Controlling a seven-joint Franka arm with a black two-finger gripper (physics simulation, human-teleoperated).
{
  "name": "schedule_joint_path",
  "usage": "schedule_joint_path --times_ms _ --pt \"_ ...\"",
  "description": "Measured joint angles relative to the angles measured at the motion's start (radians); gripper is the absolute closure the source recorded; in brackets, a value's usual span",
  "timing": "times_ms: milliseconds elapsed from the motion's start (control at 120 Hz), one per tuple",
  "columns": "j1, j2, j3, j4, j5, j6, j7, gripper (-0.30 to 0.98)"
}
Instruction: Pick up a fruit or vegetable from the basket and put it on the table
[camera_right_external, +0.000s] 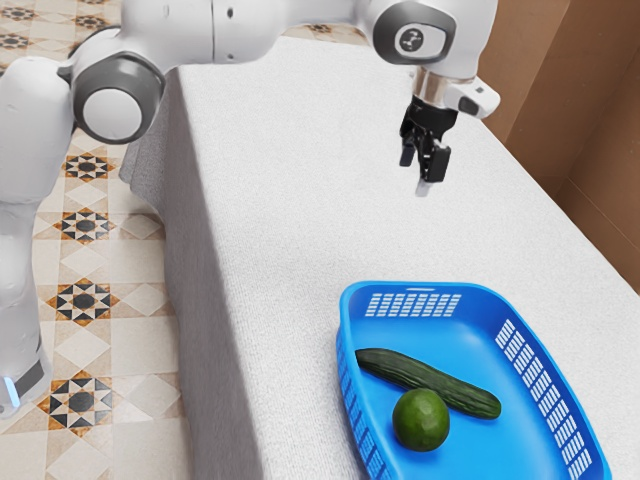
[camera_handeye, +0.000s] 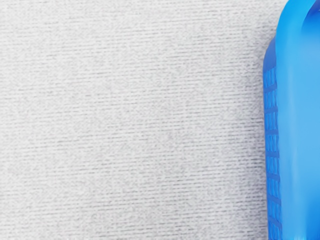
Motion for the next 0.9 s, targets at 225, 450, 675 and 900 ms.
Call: schedule_joint_path --times_ms 225,450,675,900 --pt "0.0 -0.002 -0.001 0.003 0.004 -0.018 -0.003 0.0" --pt "-0.035 0.037 -0.085 -0.003 0.074 0.04 0.048 0.0" --pt "-0.08 0.052 -0.174 -0.149 0.179 0.177 0.207 0.0" --pt "-0.111 0.016 -0.2 -0.217 0.163 0.293 0.299 0.0"
